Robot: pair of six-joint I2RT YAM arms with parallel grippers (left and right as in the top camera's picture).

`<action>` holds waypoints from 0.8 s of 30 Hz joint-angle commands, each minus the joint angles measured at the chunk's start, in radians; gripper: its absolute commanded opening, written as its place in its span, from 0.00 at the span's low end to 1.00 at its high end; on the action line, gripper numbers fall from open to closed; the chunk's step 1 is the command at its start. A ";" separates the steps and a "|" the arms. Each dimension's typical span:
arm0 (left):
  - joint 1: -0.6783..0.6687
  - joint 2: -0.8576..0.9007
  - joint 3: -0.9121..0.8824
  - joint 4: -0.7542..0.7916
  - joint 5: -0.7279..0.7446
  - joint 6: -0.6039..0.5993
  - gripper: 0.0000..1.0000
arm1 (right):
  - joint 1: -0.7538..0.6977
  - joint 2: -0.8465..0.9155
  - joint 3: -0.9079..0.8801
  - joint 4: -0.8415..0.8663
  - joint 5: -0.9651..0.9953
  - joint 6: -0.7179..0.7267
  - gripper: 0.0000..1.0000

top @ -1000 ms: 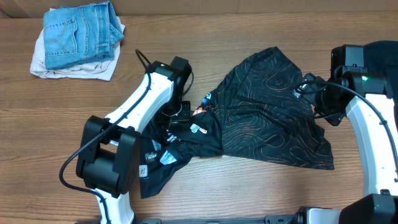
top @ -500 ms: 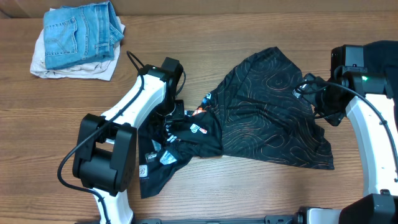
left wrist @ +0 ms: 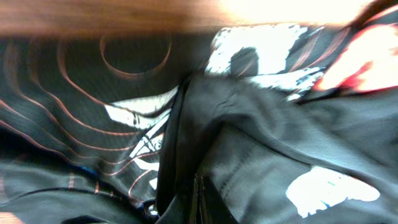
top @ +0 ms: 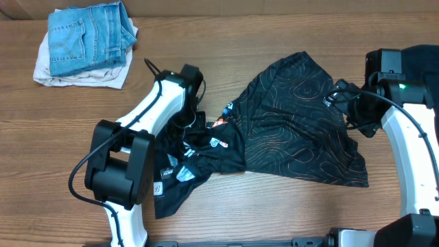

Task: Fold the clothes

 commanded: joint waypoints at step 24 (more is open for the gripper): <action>0.258 0.009 0.364 0.745 -0.375 0.081 0.05 | -0.004 0.008 -0.003 0.023 -0.005 -0.003 0.97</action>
